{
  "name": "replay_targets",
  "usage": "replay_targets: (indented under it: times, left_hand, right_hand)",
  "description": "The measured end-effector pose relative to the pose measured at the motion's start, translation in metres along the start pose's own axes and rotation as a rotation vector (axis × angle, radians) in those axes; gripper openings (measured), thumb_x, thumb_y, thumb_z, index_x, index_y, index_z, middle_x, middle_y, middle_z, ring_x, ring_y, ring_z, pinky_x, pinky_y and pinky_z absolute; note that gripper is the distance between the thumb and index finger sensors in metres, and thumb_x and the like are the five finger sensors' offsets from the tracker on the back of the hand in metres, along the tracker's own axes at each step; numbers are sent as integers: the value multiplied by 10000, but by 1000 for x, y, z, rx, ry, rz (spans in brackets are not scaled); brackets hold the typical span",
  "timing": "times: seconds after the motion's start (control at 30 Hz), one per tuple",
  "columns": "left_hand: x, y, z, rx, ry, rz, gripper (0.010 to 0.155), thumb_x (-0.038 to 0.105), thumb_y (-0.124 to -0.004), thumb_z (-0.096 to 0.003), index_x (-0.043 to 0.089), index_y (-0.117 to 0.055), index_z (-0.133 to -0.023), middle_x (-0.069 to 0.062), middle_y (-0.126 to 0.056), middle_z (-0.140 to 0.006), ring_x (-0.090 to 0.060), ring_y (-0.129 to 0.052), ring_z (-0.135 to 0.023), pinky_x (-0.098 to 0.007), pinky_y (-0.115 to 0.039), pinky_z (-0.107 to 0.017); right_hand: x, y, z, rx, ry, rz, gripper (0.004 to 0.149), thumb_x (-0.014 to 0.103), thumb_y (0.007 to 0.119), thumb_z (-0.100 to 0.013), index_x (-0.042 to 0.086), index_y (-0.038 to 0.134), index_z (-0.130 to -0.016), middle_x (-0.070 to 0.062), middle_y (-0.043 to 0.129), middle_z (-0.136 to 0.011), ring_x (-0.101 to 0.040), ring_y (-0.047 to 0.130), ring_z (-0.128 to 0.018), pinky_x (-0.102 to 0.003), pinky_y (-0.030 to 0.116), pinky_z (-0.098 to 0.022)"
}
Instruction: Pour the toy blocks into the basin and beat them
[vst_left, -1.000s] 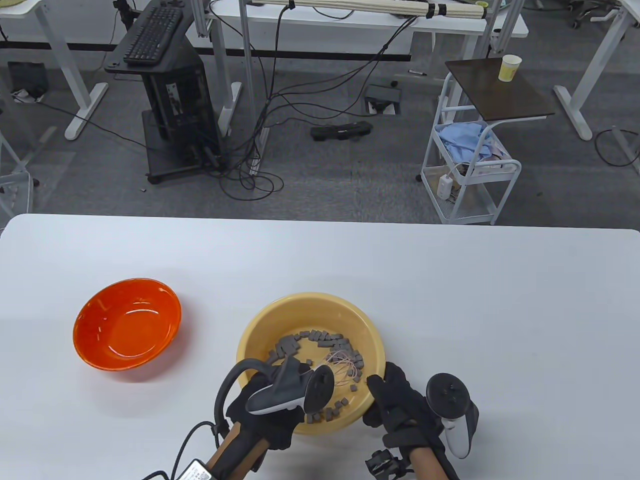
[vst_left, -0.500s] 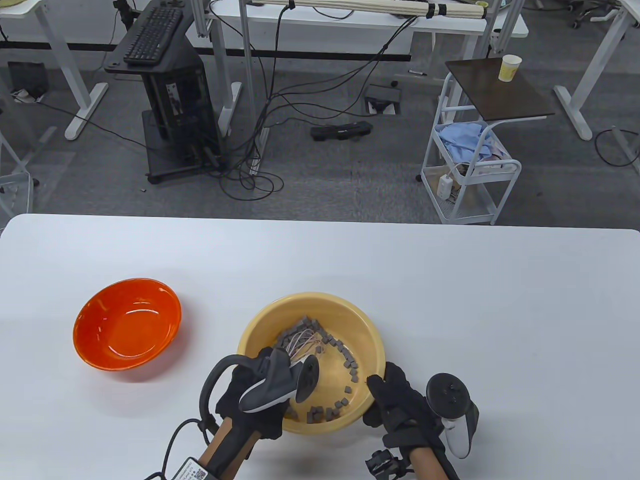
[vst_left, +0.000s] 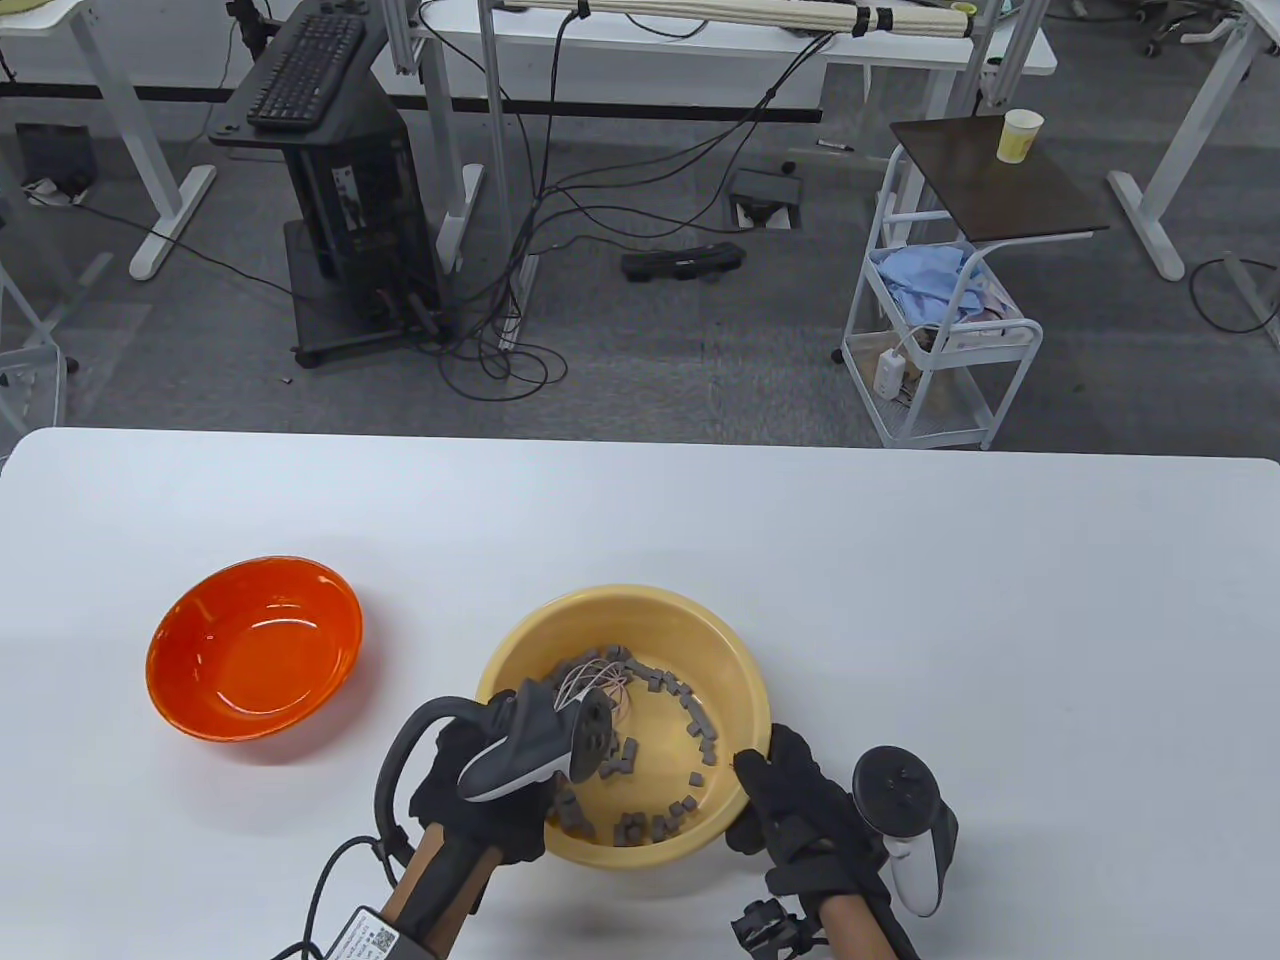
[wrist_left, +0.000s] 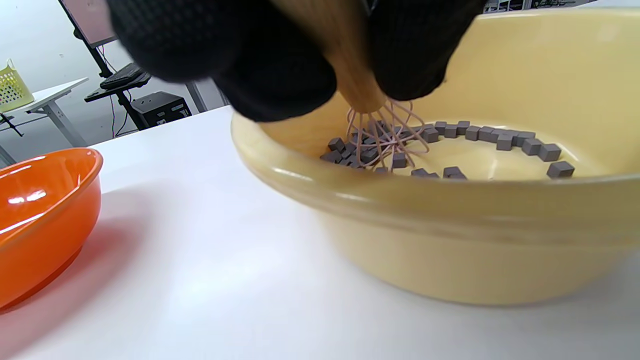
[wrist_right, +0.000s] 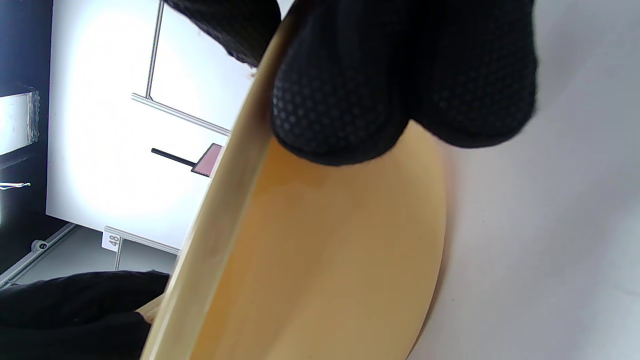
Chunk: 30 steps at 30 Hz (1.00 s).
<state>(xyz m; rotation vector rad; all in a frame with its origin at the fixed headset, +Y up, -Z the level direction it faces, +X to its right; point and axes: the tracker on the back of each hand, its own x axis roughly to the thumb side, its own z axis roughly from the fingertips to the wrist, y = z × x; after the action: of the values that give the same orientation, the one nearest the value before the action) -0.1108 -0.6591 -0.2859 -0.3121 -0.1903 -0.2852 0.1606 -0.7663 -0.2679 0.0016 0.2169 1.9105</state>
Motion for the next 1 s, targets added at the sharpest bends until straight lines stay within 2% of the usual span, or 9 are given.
replay_targets:
  times: [0.23, 0.3, 0.37, 0.5, 0.63, 0.77, 1.0]
  left_hand:
    - [-10, 19, 23, 97, -26, 61, 572, 397, -744, -651, 56, -675, -1104, -213, -869, -893, -134, -988, -570, -338, -878, -424]
    - [-17, 19, 28, 102, -82, 90, 589, 374, -683, -671, 17, -602, -1132, -233, -817, -921, -143, -966, -608, -355, -865, -451]
    - [-26, 17, 32, 159, -125, 120, 609, 353, -619, -682, -31, -534, -1146, -255, -784, -929, -151, -955, -627, -368, -860, -462]
    - [-53, 9, 39, 259, -108, 192, 616, 314, -547, -689, -87, -452, -1147, -295, -733, -947, -175, -937, -662, -394, -853, -486]
    - [-84, -7, 41, 365, -52, 272, 601, 260, -550, -683, -112, -433, -1141, -331, -687, -991, -235, -943, -741, -447, -857, -530]
    - [-107, -36, 39, 401, 16, 266, 608, 225, -544, -672, -147, -395, -1129, -367, -660, -1000, -252, -945, -747, -455, -857, -537]
    - [-129, -82, 33, 287, 84, 291, 611, 219, -539, -674, -140, -365, -1137, -371, -644, -1006, -261, -937, -758, -471, -847, -548]
  right_hand:
    - [0, 0, 0, 0, -1, 1, 645, 243, 647, -713, -203, 341, -1065, -276, 822, -719, -254, 974, -389, -508, 872, -417]
    - [0, 0, 0, 0, -1, 1, 645, 243, 647, -713, -204, 340, -1065, -274, 823, -719, -254, 974, -389, -508, 872, -417]
    - [0, 0, 0, 0, -2, 3, 646, 242, 646, -713, -205, 340, -1064, -274, 823, -718, -254, 974, -389, -508, 871, -417]
    - [0, 0, 0, -1, -3, 6, 647, 243, 646, -713, -205, 339, -1064, -274, 822, -720, -255, 974, -389, -509, 871, -418]
    - [0, 0, 0, -2, -3, 9, 648, 245, 645, -713, -205, 339, -1064, -274, 823, -720, -254, 974, -389, -509, 871, -417]
    - [0, 0, 0, -1, -4, 14, 648, 244, 645, -714, -207, 339, -1063, -274, 822, -721, -256, 973, -390, -510, 870, -418]
    - [0, 0, 0, -4, -6, 27, 649, 246, 643, -714, -207, 338, -1064, -275, 822, -722, -257, 973, -391, -511, 870, -417]
